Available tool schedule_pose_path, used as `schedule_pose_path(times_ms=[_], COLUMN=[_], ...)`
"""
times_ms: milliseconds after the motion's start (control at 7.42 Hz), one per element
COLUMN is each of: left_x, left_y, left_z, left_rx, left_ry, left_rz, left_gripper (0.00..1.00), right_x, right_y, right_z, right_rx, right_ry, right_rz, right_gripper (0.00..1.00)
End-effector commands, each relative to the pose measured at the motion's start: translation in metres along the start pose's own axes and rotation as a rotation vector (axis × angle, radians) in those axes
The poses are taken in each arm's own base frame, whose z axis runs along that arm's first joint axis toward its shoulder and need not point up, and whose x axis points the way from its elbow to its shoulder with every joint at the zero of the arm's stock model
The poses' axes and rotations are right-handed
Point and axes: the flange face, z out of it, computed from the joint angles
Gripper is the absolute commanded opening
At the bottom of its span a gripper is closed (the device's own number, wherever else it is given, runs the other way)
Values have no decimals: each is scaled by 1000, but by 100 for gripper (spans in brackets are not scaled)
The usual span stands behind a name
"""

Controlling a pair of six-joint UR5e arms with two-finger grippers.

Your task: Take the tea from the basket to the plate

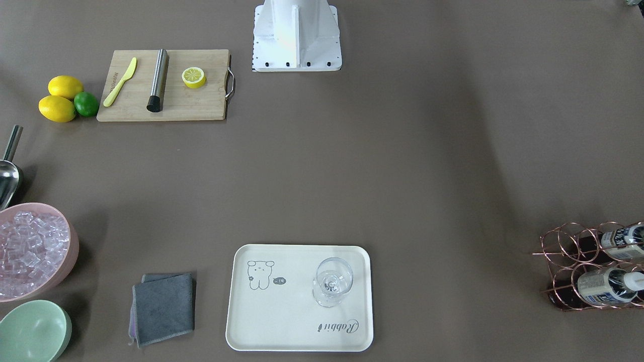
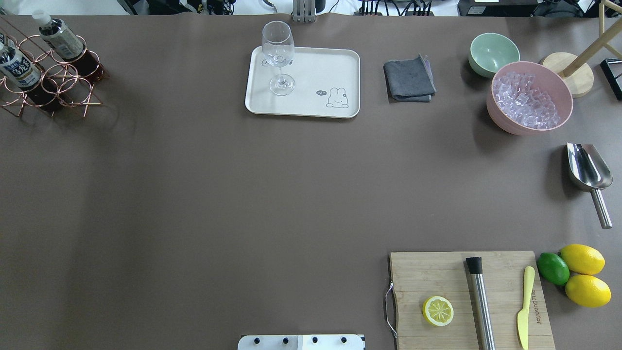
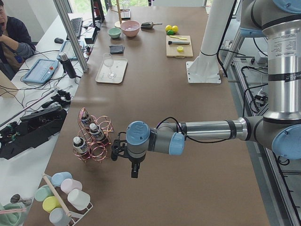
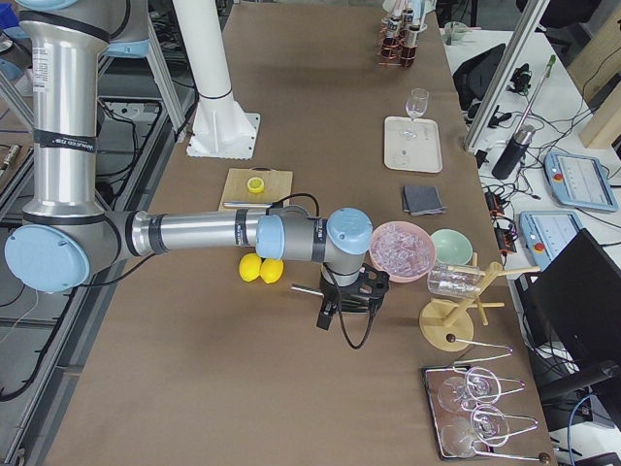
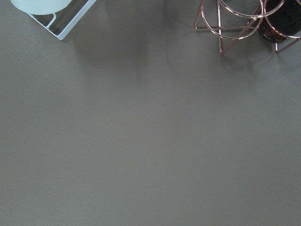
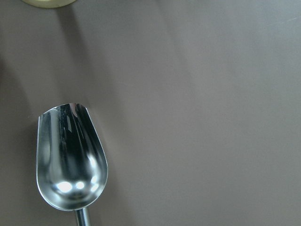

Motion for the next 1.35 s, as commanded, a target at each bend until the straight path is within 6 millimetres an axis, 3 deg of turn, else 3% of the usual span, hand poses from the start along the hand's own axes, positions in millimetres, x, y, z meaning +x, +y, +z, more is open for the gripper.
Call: schedule_pose_path(times_ms=[0, 270, 809, 943, 1213], left_x=[8, 14, 67, 83, 107], left_y=[-8, -12, -90, -112, -158], left_z=[-7, -14, -53, -55, -83], left_rx=[18, 34, 122, 109, 50], left_ry=[1, 2, -17, -19, -19], left_rz=[21, 44, 557, 692, 936], left_gripper=[98, 98, 98, 98, 98], right_x=[-1, 0, -1, 0, 0], right_y=[0, 0, -1, 0, -2], right_z=[-1, 0, -1, 0, 0], right_rx=[2, 1, 3, 1, 1], right_ry=[-1, 0, -1, 0, 0], right_rz=[-2, -1, -2, -1, -1], right_gripper=[100, 100, 100, 100, 100])
